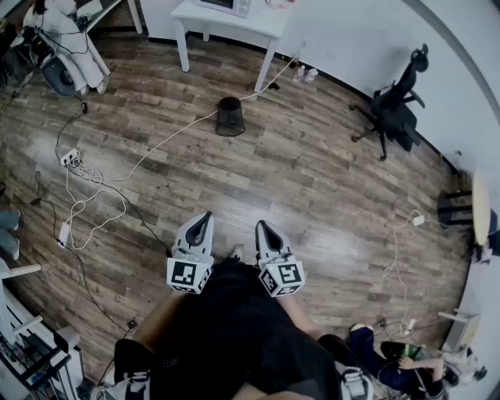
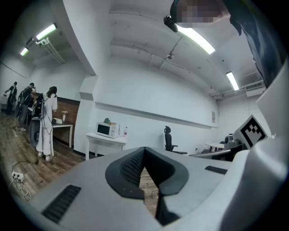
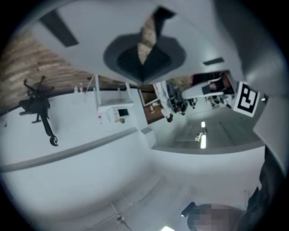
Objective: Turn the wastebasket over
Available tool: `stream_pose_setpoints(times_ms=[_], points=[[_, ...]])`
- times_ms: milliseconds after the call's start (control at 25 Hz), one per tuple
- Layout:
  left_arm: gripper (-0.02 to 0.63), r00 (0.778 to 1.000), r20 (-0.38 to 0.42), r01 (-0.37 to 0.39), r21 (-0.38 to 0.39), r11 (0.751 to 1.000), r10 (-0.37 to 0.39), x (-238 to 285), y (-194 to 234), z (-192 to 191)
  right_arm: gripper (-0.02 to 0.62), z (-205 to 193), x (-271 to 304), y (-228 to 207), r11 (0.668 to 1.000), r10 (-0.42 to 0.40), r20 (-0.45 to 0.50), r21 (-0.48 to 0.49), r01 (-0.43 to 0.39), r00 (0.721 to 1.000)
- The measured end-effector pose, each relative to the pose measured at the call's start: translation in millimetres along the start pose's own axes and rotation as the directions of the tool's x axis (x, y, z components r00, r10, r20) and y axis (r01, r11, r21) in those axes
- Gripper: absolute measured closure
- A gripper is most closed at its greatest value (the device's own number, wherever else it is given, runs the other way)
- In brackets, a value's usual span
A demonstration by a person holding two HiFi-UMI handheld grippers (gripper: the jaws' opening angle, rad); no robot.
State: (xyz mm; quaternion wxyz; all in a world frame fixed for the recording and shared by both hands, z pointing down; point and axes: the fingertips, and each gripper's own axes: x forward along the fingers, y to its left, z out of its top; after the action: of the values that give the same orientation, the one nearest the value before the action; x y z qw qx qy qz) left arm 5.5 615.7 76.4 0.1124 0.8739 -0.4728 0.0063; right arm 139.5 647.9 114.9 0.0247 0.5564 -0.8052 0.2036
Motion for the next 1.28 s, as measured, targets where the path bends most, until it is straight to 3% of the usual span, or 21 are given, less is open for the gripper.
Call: stream_pose_setpoints(times_ms=[720, 960, 1280], points=[[0.571, 0.999, -0.015, -0.049, 0.055, 0.997, 0.05, 43.5, -42.5, -19.7, 0.563, 0.5, 0.4, -59.5, 0.997, 0.082, -0.03, 0.004, -0.082, 0.996], [0.571, 0.996, -0.03, -0.076, 0.053, 0.996, 0.078, 65.3, -22.3, -29.4, 0.562, 3.3, 30.5, -77.7, 0.997, 0.078, -0.033, 0.011, -0.078, 0.996], [0.571, 0.996, -0.037, -0.079, 0.028, 0.997, 0.08, 141.5, 43.7, -22.3, 0.563, 25.7, 109.9, -102.7, 1.0, 0.031, -0.054, 0.007, -0.03, 0.998]])
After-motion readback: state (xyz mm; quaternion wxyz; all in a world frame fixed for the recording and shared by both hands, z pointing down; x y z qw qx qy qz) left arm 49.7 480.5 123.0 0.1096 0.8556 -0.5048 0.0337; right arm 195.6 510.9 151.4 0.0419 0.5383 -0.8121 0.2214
